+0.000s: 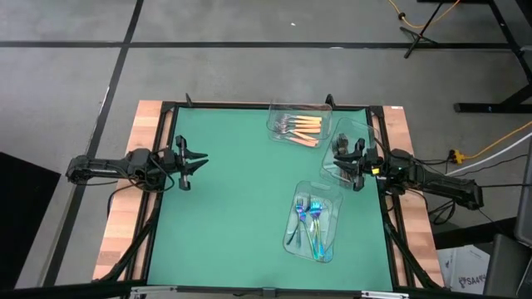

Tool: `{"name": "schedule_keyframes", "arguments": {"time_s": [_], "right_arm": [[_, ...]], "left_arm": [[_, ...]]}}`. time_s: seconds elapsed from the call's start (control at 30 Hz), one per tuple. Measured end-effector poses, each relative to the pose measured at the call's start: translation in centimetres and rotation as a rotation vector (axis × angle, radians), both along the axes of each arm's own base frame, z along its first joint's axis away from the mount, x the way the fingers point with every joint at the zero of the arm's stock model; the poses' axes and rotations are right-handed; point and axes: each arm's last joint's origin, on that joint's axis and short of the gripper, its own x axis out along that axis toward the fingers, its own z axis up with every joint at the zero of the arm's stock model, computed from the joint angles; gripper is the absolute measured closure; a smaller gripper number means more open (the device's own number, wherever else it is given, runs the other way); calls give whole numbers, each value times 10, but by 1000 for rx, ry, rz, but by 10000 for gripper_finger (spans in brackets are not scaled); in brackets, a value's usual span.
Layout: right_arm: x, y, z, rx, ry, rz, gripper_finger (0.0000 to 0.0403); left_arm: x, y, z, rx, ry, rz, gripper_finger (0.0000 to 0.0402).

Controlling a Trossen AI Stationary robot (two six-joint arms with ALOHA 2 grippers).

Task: Sort silverware by color (type)
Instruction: Return to Home Position

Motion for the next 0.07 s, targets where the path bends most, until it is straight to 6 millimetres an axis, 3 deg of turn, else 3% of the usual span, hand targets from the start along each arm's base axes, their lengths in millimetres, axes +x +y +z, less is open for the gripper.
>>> {"name": "schedule_keyframes", "arguments": {"time_s": [0.07], "right_arm": [[0, 0, 0, 0, 0, 0, 325]], "left_arm": [[0, 0, 0, 0, 0, 0, 331]]}}
